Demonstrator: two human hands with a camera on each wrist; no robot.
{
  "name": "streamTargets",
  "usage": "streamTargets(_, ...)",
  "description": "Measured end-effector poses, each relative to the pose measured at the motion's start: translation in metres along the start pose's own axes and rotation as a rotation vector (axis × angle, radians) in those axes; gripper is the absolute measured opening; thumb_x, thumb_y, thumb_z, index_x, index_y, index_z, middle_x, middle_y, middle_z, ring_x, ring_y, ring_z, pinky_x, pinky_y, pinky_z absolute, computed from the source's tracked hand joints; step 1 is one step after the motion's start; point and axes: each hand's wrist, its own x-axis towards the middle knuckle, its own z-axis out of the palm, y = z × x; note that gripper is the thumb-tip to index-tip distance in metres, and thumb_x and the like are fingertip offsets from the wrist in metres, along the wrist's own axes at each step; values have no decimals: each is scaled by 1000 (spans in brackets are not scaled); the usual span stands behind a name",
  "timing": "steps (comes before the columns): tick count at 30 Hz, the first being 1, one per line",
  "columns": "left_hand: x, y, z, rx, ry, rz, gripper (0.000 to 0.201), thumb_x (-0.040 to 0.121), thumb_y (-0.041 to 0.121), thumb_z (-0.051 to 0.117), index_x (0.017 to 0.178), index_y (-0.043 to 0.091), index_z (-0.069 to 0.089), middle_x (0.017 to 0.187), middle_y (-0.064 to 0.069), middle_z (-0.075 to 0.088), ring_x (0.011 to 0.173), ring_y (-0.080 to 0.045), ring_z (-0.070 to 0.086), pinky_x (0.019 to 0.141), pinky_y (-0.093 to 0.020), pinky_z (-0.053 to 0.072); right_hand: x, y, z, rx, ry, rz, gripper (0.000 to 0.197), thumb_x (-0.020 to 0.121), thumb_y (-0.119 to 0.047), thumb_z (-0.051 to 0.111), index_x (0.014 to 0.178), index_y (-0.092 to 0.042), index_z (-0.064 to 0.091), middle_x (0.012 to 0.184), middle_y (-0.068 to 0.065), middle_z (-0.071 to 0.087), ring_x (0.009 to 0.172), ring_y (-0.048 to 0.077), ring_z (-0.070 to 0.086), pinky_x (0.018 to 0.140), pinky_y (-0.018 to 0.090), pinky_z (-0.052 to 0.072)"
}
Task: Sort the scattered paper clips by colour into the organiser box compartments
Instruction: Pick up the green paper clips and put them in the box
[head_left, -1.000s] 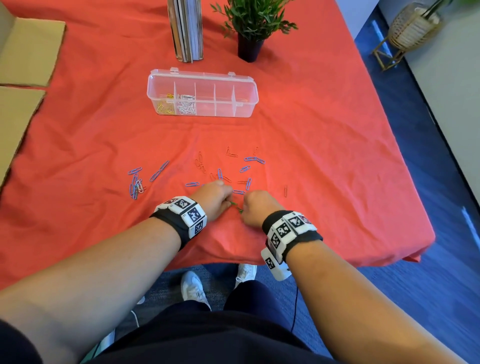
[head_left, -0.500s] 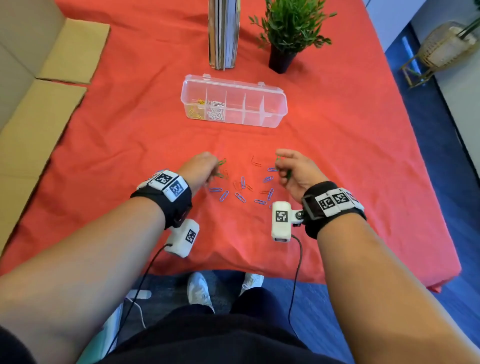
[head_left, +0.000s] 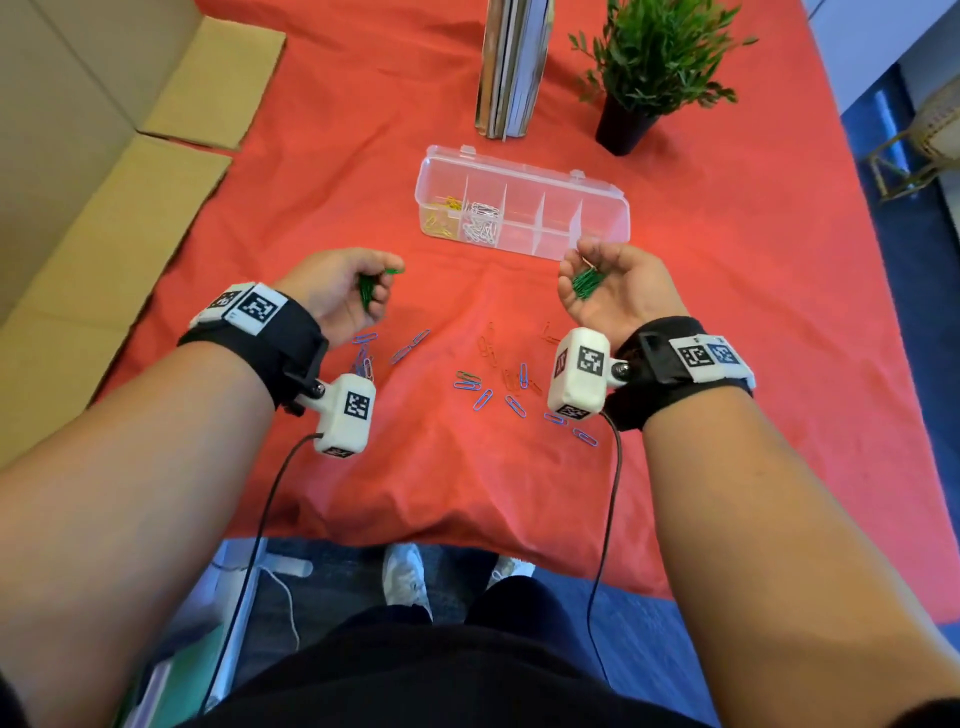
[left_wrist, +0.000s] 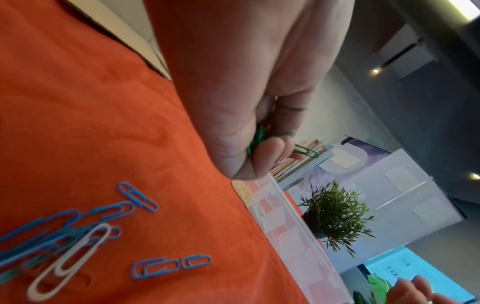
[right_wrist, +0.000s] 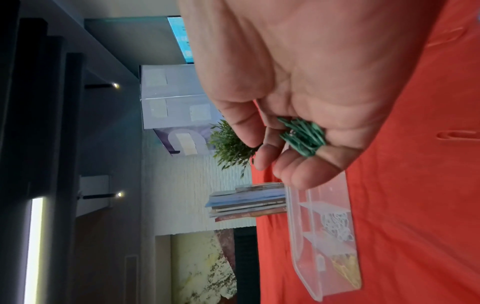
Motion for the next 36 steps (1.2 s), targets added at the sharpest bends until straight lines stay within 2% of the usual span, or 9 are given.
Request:
streamTargets(3,-2,-11,-3,-74,-30,-106,22,89,22,42,69,18,50,63,3,47,46,-5,43,42,-14,36,4,19,4,-211,9,78,22,92,-16,42,79,-14,60,68,-2,48,51,7,43,46,17,38)
streamTargets(7,-4,-30,4,32,-22,-113,18,92,10,50,76,18,50,64,2,43,42,-1,44,39,-10,35,7,65,8,-910,22,66,19,84,-12,58,66,-18,59,49,-4,43,36,8,33,36,13,25)
streamTargets(11,-2,-41,4,127,19,-102,19,90,2,51,82,18,56,67,3,45,44,0,43,39,-10,34,13,108,14,-1551,-95,-54,19,81,-14,59,63,-18,57,70,5,61,67,21,59,65,28,45)
streamTargets(14,0,-41,2,200,68,-82,22,90,-1,44,85,15,58,70,1,50,39,0,41,37,-10,31,12,123,17,-1852,-105,-219,15,83,-24,60,89,-11,63,102,14,64,99,29,61,82,31,47)
streamTargets(18,7,-45,-9,428,225,39,19,85,6,55,74,21,61,65,2,51,51,-8,38,36,-11,29,13,133,20,-1939,-126,-254,33,86,-21,53,115,-5,53,123,18,47,110,35,56,94,39,47)
streamTargets(21,7,-46,-16,826,331,186,4,79,20,66,78,20,70,71,2,63,64,-12,52,54,-20,39,13,131,21,-1988,-156,-205,39,87,-19,51,123,-2,47,128,18,44,115,35,54,98,40,45)
streamTargets(27,13,-53,-1,1341,345,251,23,76,31,70,91,15,75,89,-9,74,86,-26,68,79,-28,49,2,132,19,-2141,-187,-400,33,88,-9,43,120,-1,42,122,22,48,108,41,56,87,44,48)
streamTargets(32,20,-57,9,1488,261,216,20,78,24,64,90,14,75,93,-11,74,89,-29,66,83,-30,49,0,133,21,-2159,-217,-469,32,85,-2,39,117,0,45,119,22,51,107,39,57,86,45,48)
streamTargets(36,19,-60,9,1334,332,255,11,78,19,59,83,14,67,86,-13,71,86,-31,64,76,-32,47,17,118,13,-1722,-138,-267,28,82,-4,46,105,-9,61,109,10,60,100,25,58,92,34,46)
